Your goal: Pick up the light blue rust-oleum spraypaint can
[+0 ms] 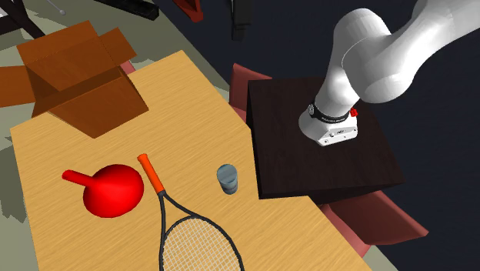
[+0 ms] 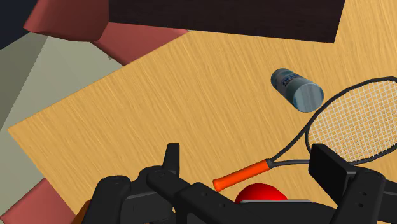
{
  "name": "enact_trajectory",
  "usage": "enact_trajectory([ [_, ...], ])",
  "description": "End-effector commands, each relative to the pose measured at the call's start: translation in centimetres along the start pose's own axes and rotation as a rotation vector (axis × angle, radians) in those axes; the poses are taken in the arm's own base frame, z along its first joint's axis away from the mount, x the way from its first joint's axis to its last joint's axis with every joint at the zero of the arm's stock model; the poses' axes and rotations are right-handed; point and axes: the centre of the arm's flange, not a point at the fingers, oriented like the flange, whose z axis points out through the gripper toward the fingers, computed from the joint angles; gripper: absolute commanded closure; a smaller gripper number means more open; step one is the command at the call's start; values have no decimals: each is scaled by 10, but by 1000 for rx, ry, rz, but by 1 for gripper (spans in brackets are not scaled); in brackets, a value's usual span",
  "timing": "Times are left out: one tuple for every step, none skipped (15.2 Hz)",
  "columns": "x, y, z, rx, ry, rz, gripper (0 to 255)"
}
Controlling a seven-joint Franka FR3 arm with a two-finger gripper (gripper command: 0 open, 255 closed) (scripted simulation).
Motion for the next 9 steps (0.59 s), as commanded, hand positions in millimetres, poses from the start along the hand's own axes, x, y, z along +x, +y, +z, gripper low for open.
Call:
enact_trajectory([
  [0, 0, 0, 0, 0, 0, 0],
  [2, -6, 11, 1, -2, -3, 0],
  [4, -13, 23, 3, -4, -7, 0],
  [6, -19, 34, 4, -6, -10, 0],
  [8, -25, 45, 6, -8, -14, 0],
  [10, -32, 56, 7, -10, -17, 0],
  [12, -38, 68, 9, -12, -21, 0],
  [14, -45, 79, 10, -14, -24, 0],
  [16, -51, 90, 12, -17, -28, 0],
])
